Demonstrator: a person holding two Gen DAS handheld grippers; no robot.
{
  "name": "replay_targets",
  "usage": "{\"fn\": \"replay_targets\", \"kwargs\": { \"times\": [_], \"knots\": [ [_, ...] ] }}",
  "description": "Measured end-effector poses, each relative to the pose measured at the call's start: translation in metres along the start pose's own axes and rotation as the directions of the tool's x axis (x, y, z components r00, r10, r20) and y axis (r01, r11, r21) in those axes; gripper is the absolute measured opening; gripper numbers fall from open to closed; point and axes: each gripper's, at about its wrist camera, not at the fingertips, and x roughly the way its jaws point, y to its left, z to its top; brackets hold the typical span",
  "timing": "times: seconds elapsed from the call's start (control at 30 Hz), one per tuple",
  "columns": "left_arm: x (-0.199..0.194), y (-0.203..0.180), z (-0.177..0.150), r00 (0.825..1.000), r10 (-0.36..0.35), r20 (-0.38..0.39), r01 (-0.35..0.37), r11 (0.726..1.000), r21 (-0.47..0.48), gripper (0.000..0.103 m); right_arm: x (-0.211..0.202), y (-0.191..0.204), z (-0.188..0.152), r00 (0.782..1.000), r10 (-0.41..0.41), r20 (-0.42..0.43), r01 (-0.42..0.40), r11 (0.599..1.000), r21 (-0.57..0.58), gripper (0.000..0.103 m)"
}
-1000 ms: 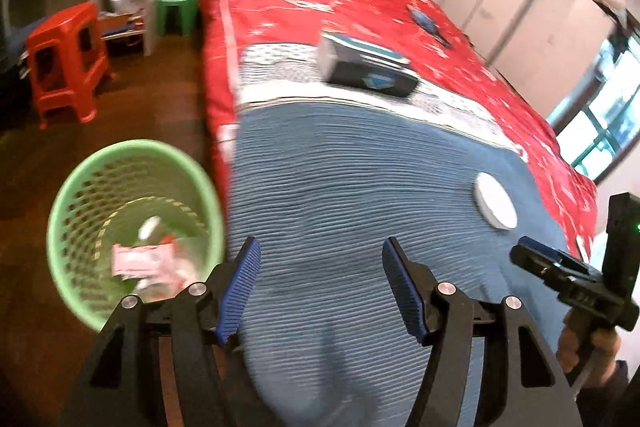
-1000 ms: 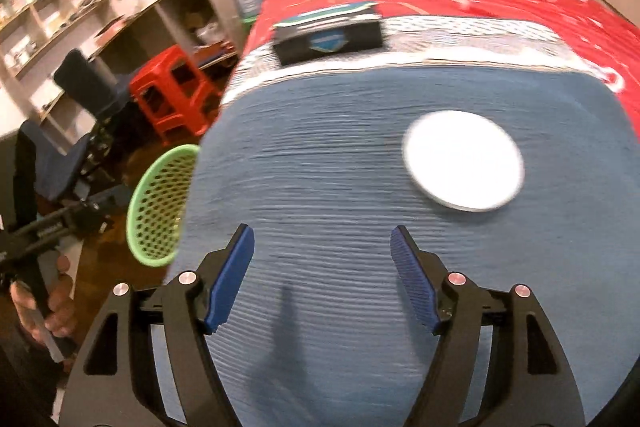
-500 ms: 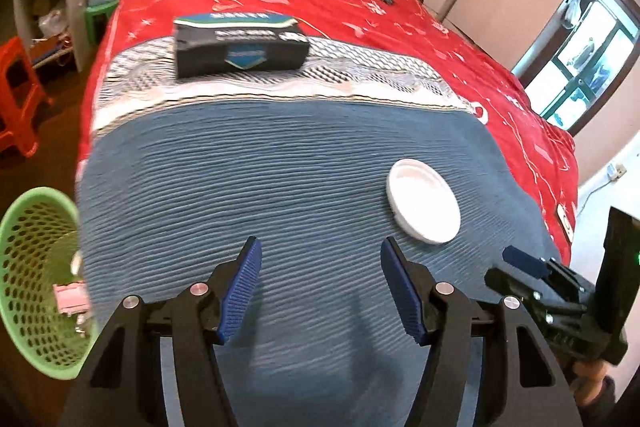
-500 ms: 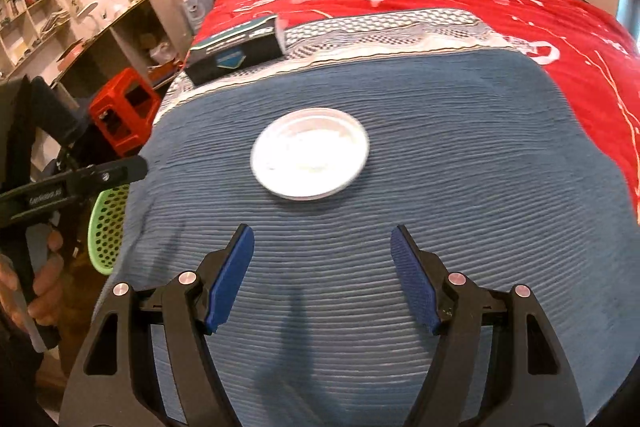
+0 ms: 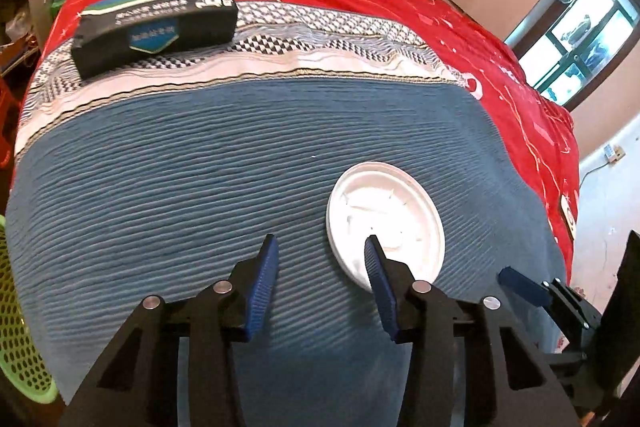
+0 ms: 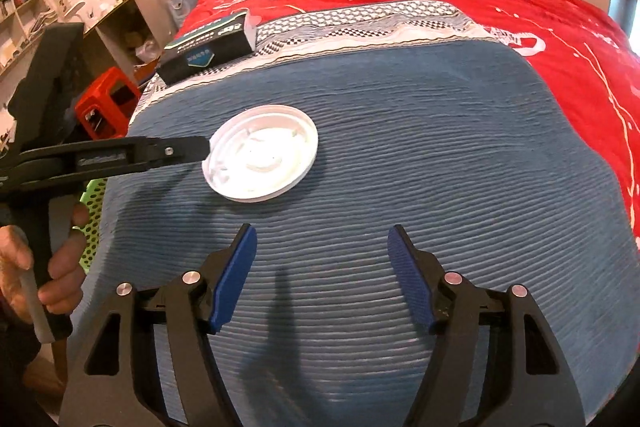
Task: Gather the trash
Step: 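Move the left tool to the white plate and pinch its rim, then carry the white plate over the wastebasket and open the left tool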
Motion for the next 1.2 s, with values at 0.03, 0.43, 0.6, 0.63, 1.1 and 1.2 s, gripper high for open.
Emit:
{"fn": "replay_targets", "kwargs": {
  "times": [0.03,0.43,0.6,0.63,1.1,1.2],
  "knots": [
    [0.003,-0.001,0.001,1.0,-0.001,-0.005,0.001,1.0,0.001,0.039,0.0,0.0,-0.001,1.0,0.001,-0.001,-0.001,1.0,0.002,0.066],
    [0.012,0.006,0.0,0.999,-0.03,-0.021,0.029,0.999,-0.033,0.008,0.003,0.004,-0.004,1.0,-0.011,-0.006,0.01,1.0,-0.019,0.064],
    [-0.012,0.02,-0.006,0.999,-0.042,0.019,0.043,0.998,-0.055,0.006,0.003,0.015,-0.005,1.0,0.007,-0.013,-0.008,1.0,-0.029,0.052],
    [-0.016,0.022,-0.007,0.999,-0.043,0.025,0.044,0.997,-0.057,0.006,0.004,0.018,-0.005,1.0,0.012,-0.016,-0.012,0.999,-0.032,0.051],
    [-0.118,0.116,-0.045,0.985,0.041,0.166,-0.006,0.979,-0.205,0.005,0.004,0.106,0.001,0.992,0.121,-0.02,-0.122,0.983,-0.139,0.042],
    [-0.145,0.149,-0.059,0.978,0.089,0.189,-0.039,0.967,-0.251,0.005,0.008,0.135,0.003,0.988,0.152,-0.03,-0.155,0.973,-0.173,0.042]
  ]
}}
